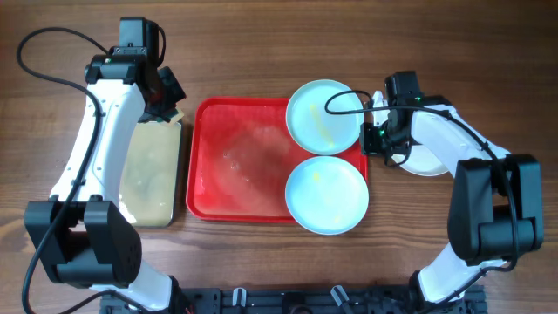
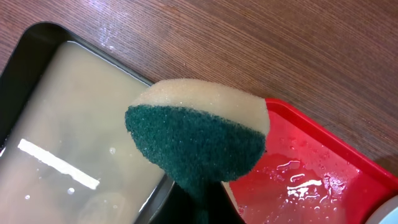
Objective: Clean dirty plates on tray and stack at the side
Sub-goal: 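Set the white plate down on the table right of the red tray, then grip the rim of a light-blue plate with right gripper, then scrub the light-blue plate with the sponge in left gripper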
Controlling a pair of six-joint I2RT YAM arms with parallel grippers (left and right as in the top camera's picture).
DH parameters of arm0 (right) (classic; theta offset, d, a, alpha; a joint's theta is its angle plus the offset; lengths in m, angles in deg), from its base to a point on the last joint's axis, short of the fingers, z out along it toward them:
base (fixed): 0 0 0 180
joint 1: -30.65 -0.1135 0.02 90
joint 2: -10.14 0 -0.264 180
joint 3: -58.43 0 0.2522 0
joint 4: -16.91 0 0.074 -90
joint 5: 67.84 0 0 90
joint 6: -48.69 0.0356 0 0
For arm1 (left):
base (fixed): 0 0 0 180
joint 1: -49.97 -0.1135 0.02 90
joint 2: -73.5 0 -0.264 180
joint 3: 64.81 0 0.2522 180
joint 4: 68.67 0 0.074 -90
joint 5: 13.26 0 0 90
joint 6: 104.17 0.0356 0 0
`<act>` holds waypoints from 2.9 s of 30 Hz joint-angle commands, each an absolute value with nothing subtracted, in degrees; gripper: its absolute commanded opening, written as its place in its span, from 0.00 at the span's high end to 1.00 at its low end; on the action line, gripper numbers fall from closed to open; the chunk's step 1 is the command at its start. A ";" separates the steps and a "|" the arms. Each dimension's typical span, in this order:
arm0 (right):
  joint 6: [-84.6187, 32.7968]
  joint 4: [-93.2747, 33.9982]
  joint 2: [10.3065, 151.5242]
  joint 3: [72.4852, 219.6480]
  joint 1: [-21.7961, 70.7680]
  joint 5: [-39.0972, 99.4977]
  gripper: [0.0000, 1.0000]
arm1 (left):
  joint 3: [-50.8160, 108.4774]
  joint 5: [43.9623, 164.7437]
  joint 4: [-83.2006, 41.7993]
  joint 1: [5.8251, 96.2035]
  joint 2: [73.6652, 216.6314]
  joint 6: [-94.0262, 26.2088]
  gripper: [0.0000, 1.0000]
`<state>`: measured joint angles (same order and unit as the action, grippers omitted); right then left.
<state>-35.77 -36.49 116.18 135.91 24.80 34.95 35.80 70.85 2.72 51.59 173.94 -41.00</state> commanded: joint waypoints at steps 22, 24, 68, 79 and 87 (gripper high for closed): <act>-37.45 -54.00 116.23 139.00 24.82 36.99 0.64 | 35.96 72.44 2.57 51.22 173.79 -40.08 0.96; -37.45 -53.17 116.23 137.31 24.82 37.01 0.69 | 35.96 72.44 2.57 51.22 173.79 -40.08 0.96; -12.75 -25.10 123.09 139.70 -2.76 37.64 0.88 | 29.66 77.38 -3.34 55.24 173.92 -40.41 0.96; -0.86 -18.81 126.08 139.70 -2.93 35.13 0.96 | 22.32 77.18 -8.47 65.34 174.08 -42.49 0.96; -3.88 -18.41 126.08 139.70 -2.93 37.77 0.96 | 10.60 77.27 -21.54 68.20 178.97 -30.34 0.96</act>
<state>-2.79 -18.37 123.50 139.85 -2.80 37.62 12.37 76.90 -20.19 68.05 176.39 -36.04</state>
